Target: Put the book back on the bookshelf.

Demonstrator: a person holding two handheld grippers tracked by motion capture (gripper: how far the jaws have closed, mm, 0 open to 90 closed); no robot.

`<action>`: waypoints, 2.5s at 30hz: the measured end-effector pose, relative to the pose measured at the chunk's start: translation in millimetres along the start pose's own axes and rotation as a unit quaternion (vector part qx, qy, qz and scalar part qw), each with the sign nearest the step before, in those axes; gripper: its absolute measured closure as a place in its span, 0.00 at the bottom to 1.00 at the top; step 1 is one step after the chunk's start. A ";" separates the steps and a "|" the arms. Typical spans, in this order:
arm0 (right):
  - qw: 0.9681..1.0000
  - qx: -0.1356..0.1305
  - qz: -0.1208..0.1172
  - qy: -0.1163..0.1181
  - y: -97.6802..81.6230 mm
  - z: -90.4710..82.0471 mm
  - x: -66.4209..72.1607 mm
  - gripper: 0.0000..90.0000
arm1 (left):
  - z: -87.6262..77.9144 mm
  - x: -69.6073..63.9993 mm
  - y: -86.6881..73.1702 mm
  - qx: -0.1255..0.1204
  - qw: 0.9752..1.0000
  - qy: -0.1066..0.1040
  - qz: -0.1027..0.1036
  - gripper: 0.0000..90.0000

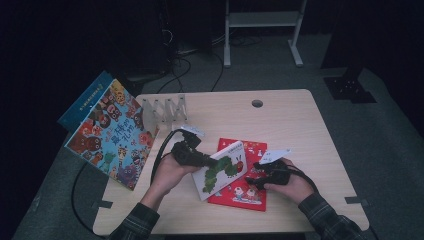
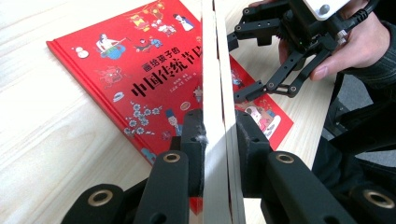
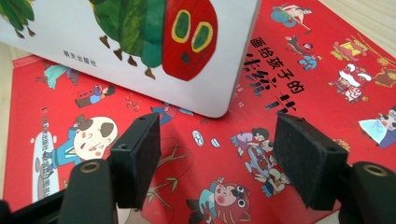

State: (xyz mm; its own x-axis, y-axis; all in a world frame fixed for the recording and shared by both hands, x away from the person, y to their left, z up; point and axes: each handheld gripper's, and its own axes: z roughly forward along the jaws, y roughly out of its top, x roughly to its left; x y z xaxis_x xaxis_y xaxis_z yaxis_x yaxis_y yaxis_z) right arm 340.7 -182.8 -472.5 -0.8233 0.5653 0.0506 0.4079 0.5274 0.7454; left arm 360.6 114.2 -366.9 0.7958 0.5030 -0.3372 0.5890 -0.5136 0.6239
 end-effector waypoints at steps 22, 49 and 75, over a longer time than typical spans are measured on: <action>1.000 -0.007 -0.018 -0.011 -1.1 6.4 4.9 0.19 | -36.2 13.0 -17.7 -0.026 0.999 0.035 -0.019 0.85; 1.000 -0.006 -0.019 -0.012 -0.7 6.5 5.0 0.19 | -98.8 44.6 -60.3 -0.056 0.990 0.104 -0.079 0.85; 1.000 -0.007 -0.016 -0.013 -0.4 7.0 4.8 0.19 | -109.8 71.6 -57.5 -0.097 0.966 0.208 -0.118 0.85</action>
State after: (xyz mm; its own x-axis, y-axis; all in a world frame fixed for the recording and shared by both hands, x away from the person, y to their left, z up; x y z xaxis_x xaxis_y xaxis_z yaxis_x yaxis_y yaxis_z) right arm 339.3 -175.8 -477.3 -0.8250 0.5650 0.0088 0.3761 0.5373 0.7549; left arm 368.2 256.1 -349.6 0.4924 0.8472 -0.1992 0.6777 -0.2297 0.6985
